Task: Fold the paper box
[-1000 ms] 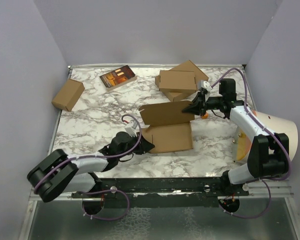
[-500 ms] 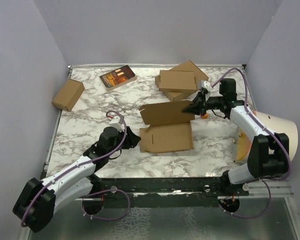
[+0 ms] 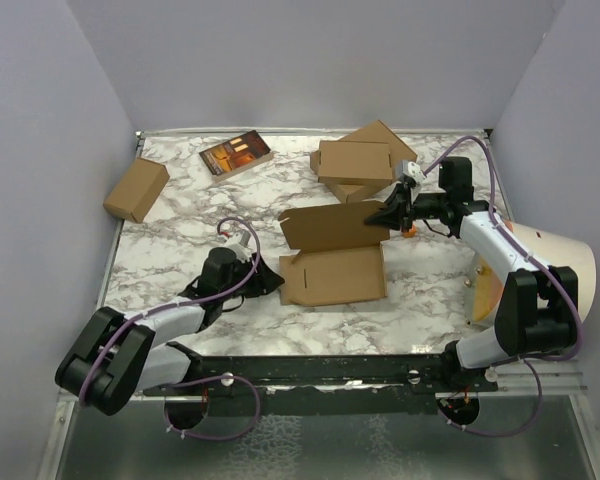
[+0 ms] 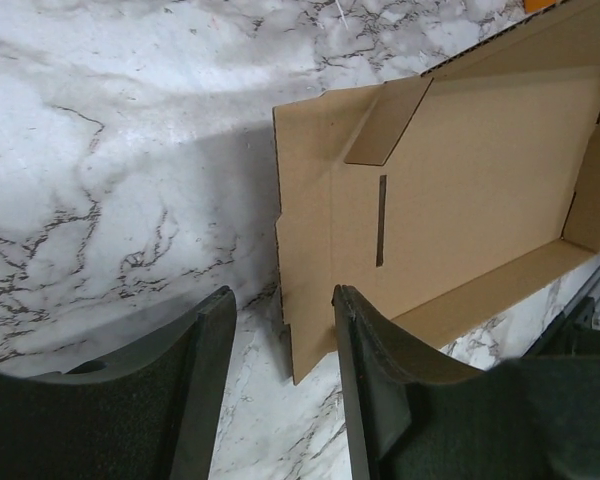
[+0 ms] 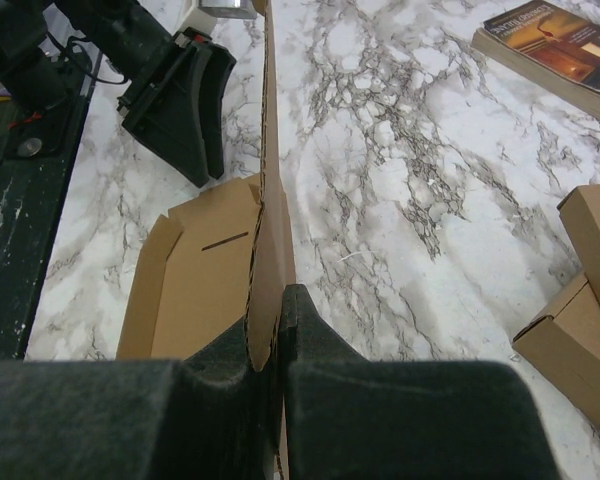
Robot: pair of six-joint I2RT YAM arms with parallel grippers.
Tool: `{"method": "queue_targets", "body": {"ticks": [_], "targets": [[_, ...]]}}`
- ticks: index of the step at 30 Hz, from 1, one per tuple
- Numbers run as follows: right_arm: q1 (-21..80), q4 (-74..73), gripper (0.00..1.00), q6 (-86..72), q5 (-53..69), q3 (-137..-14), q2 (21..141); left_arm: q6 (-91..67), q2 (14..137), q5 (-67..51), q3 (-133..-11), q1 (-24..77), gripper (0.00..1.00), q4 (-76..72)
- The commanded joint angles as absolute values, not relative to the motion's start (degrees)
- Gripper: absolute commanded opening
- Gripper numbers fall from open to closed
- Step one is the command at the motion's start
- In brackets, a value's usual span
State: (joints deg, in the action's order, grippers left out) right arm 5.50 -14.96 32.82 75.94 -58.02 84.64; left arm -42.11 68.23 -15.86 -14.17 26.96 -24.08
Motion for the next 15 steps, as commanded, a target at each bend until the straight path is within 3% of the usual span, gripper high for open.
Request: {"method": "queue_targets", "body": {"ticks": [1, 9, 15], "targets": [[5.16, -14.50, 0.01, 32.96, 77.04, -57.72, 84.96, -44.04, 70.08, -19.67, -13.11, 26.63, 0.45, -31.45], [5.18, -14.42, 0.01, 32.78, 77.17, -57.68, 85.10, -44.76, 72.27, -20.73, -12.85, 26.71, 0.36, -33.99], [5.19, -14.33, 0.01, 32.61, 77.22, -57.57, 85.01, -44.62, 73.35, -19.75, -12.57, 26.72, 0.35, -34.36]]}}
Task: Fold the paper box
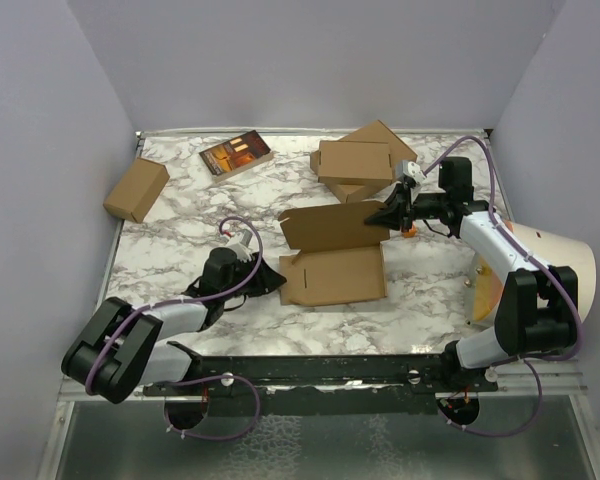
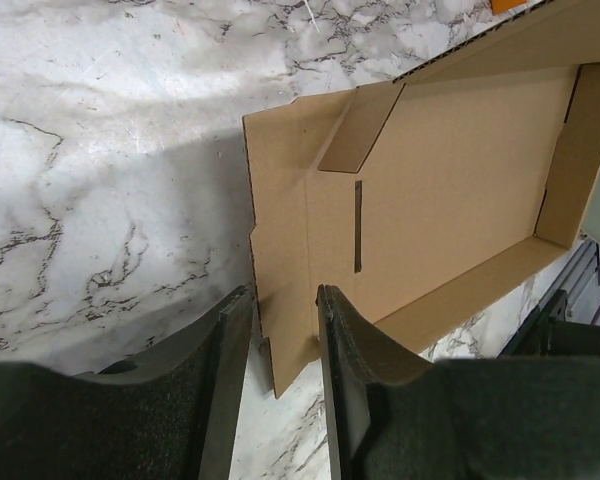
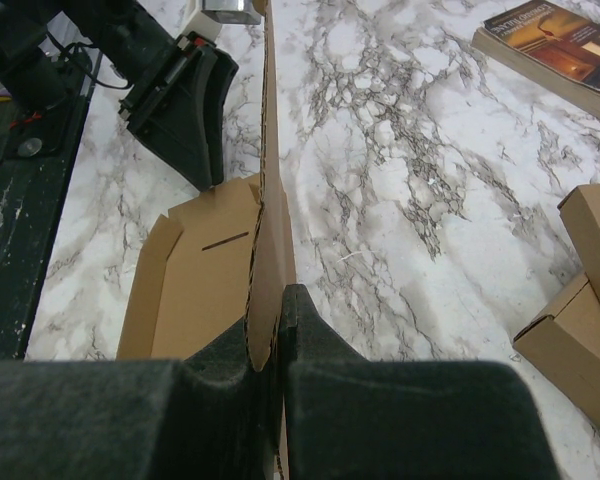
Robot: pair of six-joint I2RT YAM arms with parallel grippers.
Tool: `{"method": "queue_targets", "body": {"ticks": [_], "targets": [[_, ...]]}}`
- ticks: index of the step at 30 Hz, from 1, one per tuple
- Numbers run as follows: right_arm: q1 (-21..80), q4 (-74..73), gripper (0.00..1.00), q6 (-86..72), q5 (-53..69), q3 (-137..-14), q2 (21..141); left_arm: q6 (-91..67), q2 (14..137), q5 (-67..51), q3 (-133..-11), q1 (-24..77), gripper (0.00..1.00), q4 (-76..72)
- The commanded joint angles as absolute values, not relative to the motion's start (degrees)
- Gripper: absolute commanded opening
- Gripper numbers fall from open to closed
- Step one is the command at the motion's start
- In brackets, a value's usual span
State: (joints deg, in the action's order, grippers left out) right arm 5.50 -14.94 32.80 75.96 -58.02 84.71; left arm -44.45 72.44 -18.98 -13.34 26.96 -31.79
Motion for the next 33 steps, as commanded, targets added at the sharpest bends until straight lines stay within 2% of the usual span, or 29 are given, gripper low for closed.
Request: {"method": "queue_targets", "body": {"ticks": [1, 9, 18, 33], "targets": [[5.19, -14.33, 0.01, 32.61, 77.24, -57.57, 85.07, -44.46, 73.69, -19.46, -12.55, 26.71, 0.35, -34.22], [5.18, -13.98, 0.01, 32.31, 77.49, -57.41, 85.05, -44.33, 76.60, -19.71, -12.91, 26.72, 0.34, -37.20], [5.19, -13.58, 0.01, 32.17, 77.10, -57.05, 85.29, -45.61, 78.73, -22.17, -12.96, 26.72, 0.00, -42.02], [5.19, -10.98, 0.01, 30.61, 77.36, -55.69, 85.35, -44.74, 68.31, -23.20, -15.22, 27.02, 0.00, -32.85]]}}
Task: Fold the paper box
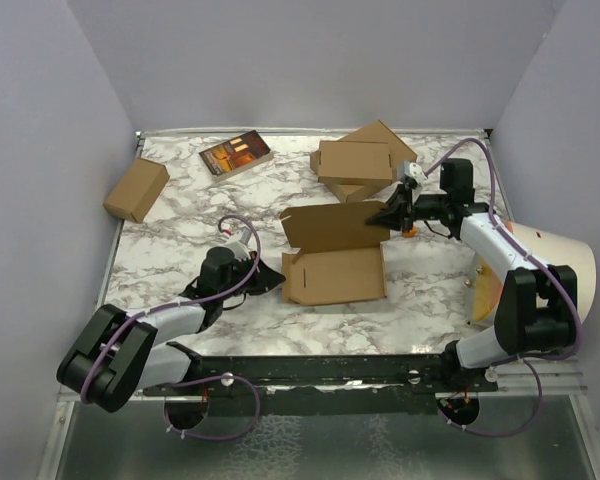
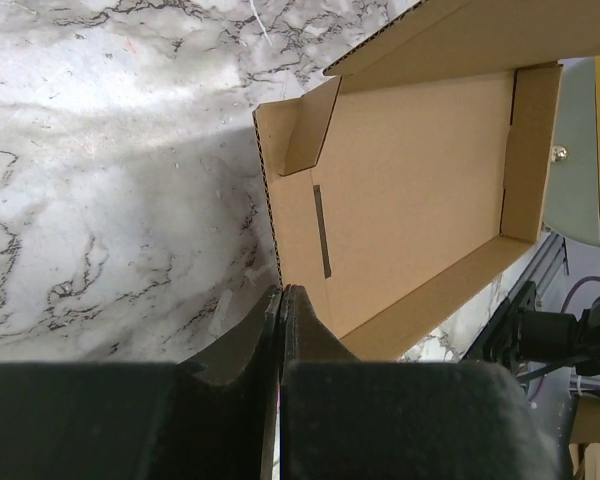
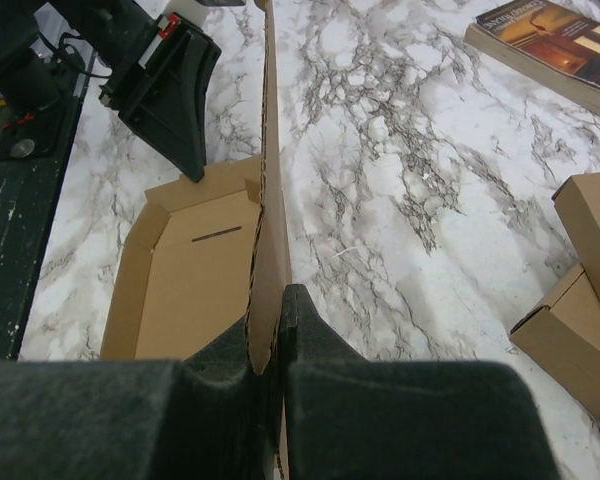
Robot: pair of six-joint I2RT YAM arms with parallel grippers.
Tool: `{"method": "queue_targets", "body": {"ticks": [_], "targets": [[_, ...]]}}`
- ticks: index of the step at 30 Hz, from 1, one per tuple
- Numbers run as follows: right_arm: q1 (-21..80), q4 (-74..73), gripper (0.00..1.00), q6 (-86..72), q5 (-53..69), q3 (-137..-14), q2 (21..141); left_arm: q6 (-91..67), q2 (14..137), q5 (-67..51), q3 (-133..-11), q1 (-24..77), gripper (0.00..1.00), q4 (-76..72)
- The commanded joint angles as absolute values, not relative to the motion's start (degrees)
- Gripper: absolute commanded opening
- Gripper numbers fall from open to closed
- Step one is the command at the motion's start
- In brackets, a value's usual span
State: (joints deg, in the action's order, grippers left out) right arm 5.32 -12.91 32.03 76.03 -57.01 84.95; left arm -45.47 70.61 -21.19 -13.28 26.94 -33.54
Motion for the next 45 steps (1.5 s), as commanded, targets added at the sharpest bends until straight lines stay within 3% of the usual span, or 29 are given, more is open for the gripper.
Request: {"method": "queue_targets", "body": {"ticks": [1, 11, 24, 34, 39, 45], "targets": [[5.19, -10.68, 0.01, 30.40, 77.48, -55.58, 85.23, -44.75, 67.94, -23.28, -15.36, 27.11, 0.00, -32.53], [5.20, -7.37, 0.01, 28.54, 78.39, -53.92, 84.92, -41.91, 68.20, -24.81, -17.59, 28.19, 0.00, -31.49], [5.27, 10.95, 0.01, 14.56, 78.33, -46.51, 83.38, -40.19, 69.03, -24.50, -19.51, 31.01, 0.00, -31.31], [5.27, 10.75, 0.01, 14.91, 76.86, -46.45, 83.45, -40.37, 72.24, -21.96, -21.93, 34.01, 0.00, -30.71], [5.23, 9.92, 0.01, 15.47, 76.60, -46.82, 83.54, -40.94, 73.74, -22.30, -21.21, 34.01, 0.06, -32.92], [5.20, 9.36, 0.01, 15.82, 76.53, -47.02, 83.63, -42.10, 74.55, -22.63, -20.90, 34.01, 0.20, -34.63]]}}
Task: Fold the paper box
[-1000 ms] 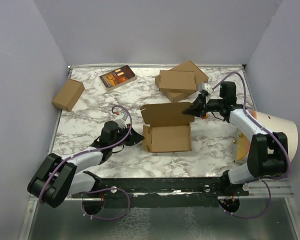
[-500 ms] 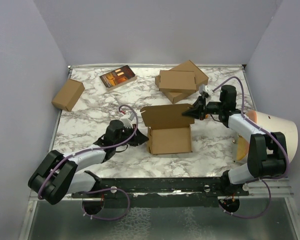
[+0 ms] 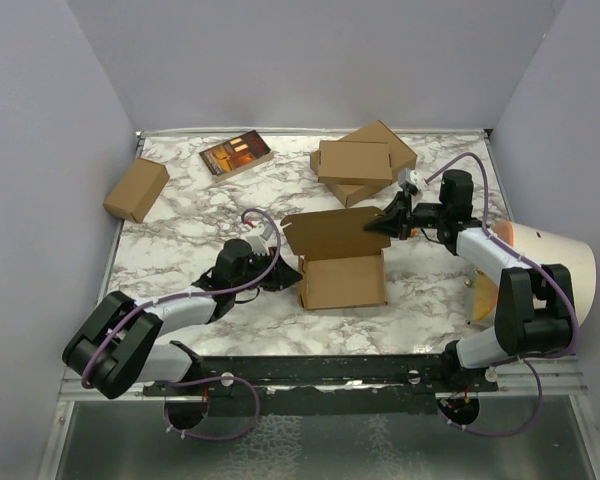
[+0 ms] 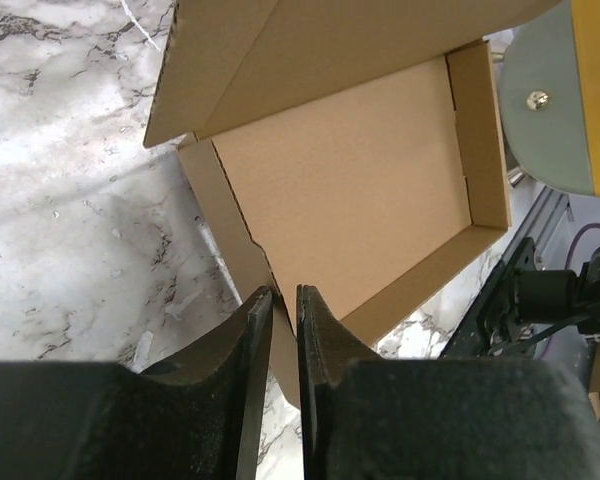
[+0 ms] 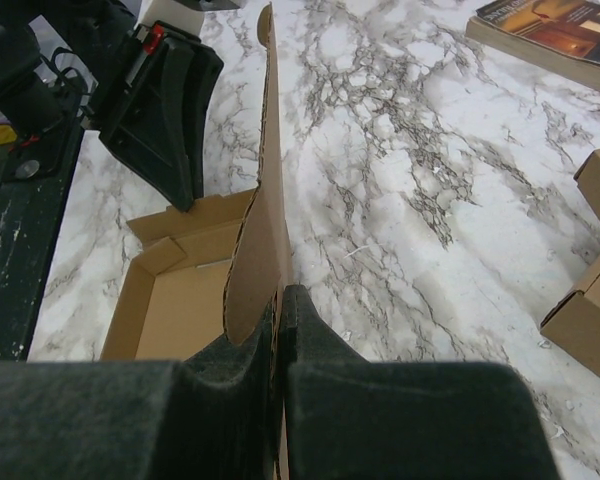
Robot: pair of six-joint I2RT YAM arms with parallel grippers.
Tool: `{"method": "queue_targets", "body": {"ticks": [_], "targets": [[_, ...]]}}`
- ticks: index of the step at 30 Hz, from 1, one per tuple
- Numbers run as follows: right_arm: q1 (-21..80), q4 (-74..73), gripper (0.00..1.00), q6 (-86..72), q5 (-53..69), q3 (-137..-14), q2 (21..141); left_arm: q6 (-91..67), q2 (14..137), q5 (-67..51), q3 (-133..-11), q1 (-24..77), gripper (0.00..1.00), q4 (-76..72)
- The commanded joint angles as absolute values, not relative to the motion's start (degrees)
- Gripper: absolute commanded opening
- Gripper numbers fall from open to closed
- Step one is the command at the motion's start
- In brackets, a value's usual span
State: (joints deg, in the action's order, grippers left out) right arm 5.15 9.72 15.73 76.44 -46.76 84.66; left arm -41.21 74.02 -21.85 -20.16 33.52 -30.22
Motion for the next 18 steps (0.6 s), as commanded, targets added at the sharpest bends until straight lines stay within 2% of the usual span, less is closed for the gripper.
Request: {"method": "queue_targets", "body": {"ticks": [1, 11, 18], "targets": [[5.22, 9.40, 0.01, 15.82, 76.48, -46.97, 83.62, -42.21, 74.68, -22.71, -20.82, 34.01, 0.22, -34.73], [5.23, 9.19, 0.01, 15.97, 76.47, -47.06, 83.67, -43.23, 75.83, -22.37, -19.50, 33.93, 0.37, -35.38], [5.20, 9.04, 0.01, 16.08, 76.41, -47.05, 83.72, -47.50, 76.63, -24.58, -16.79, 32.86, 0.41, -43.65]]}}
